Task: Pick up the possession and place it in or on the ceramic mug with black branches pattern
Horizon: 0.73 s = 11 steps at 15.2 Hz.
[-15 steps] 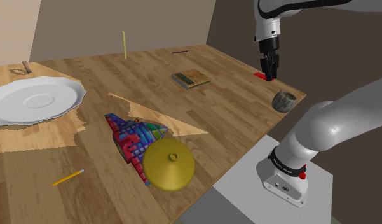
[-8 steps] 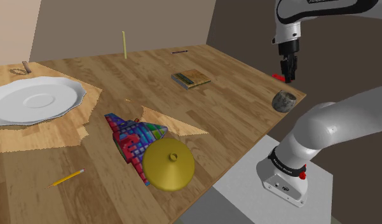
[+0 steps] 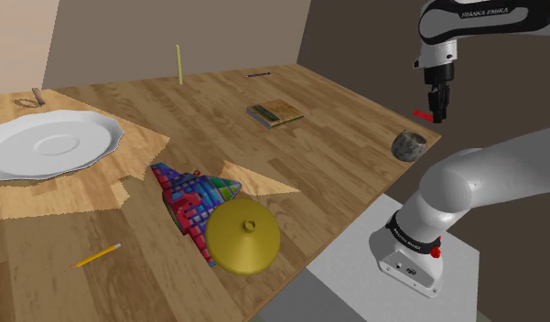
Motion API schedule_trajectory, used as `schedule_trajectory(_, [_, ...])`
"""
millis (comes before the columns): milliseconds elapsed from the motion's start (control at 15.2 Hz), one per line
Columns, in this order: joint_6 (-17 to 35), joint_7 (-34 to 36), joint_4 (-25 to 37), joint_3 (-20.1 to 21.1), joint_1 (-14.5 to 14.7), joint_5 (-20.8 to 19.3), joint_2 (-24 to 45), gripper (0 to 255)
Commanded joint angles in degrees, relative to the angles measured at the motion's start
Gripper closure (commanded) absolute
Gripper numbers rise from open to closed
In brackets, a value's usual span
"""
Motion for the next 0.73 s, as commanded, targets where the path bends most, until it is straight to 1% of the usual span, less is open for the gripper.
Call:
schedule_trajectory(0, [1.36, -0.01, -1.13, -0.67, -0.17, -0.52, 0.11, 255])
schedule_trajectory(660, [9.06, 2.05, -7.23, -3.15, -0.23, -1.56, 1.87, 255])
